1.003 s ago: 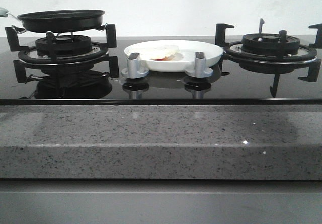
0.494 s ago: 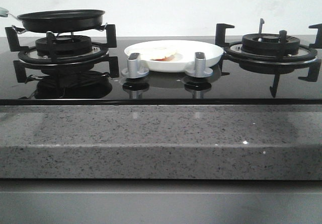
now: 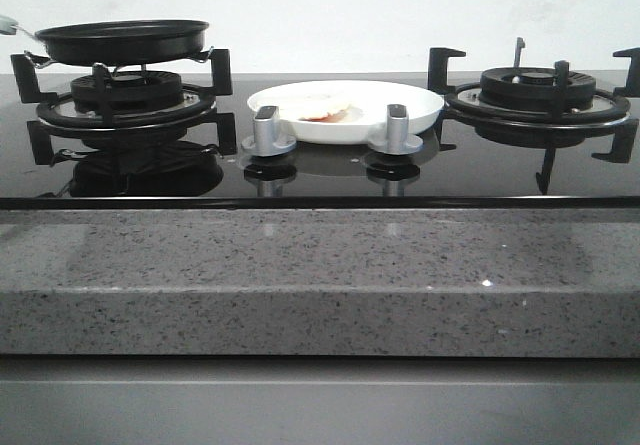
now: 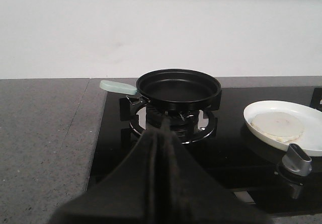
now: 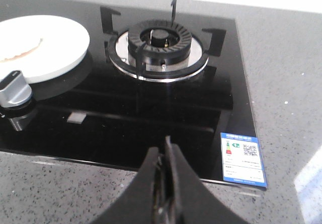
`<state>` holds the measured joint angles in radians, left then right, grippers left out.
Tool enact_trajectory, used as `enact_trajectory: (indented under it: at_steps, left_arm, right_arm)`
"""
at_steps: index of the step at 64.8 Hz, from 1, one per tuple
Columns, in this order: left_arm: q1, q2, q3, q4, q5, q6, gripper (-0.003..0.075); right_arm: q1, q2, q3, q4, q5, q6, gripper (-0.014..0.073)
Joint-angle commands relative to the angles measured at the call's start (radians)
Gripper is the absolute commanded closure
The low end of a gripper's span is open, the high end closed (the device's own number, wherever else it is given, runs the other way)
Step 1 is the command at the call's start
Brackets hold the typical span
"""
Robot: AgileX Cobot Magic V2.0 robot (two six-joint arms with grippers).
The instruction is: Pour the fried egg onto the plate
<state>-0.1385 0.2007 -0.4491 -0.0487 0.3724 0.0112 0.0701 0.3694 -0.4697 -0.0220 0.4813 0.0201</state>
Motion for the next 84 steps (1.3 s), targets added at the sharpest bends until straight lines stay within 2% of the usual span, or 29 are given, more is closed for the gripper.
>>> enact_trajectory:
  at_steps: [1,12,67,84]
  left_arm:
    - [-0.008,0.009,-0.028,-0.010,-0.083,-0.011,0.0739]
    - [-0.008,0.009,-0.028,-0.010,-0.083,-0.011,0.0739]
    - [-0.008,0.009,-0.016,-0.010,-0.085,-0.011,0.0739]
    - [0.123,-0.142,0.126,-0.013,-0.008,-0.005,0.0739]
  right_arm:
    - [-0.001,-0.069,0.017,-0.006,-0.105,-0.002,0.0654]
    - [-0.001,-0.139,0.049,-0.006,-0.132,-0.002,0.0654]
    - [0.001,-0.139,0.049,-0.006,-0.132,-0.002,0.0654]
    - [0.001,-0.139,0.049,-0.006,-0.132,-0.002,0.0654]
